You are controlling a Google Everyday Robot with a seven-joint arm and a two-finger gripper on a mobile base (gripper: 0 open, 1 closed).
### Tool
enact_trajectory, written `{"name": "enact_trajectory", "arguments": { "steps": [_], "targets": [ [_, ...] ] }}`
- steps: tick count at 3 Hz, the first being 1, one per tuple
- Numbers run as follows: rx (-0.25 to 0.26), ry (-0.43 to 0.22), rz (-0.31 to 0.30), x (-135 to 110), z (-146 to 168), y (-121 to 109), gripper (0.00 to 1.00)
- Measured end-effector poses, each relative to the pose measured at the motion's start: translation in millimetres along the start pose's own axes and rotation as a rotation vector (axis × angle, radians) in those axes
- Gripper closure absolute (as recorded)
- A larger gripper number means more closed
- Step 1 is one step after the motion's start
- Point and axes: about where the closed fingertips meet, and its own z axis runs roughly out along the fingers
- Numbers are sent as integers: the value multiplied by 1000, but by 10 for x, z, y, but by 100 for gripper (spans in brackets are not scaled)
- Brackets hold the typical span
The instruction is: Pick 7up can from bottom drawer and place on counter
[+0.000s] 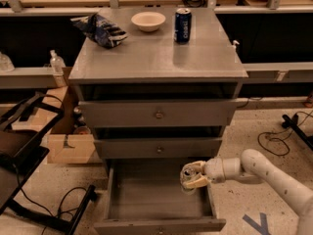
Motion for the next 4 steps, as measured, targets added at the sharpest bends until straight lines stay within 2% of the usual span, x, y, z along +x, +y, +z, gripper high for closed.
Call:
{"name": "enact_trajectory", "arguments": {
  "steps": [1, 2, 3, 4],
  "targets": [
    [-32, 38, 81, -1018, -395, 382, 100],
    [8, 66, 60, -1912, -836, 399, 100],
    [94, 63, 34, -2600, -1260, 318, 100],
    [176, 44, 21, -3091, -1621, 244, 100]
  ]
}}
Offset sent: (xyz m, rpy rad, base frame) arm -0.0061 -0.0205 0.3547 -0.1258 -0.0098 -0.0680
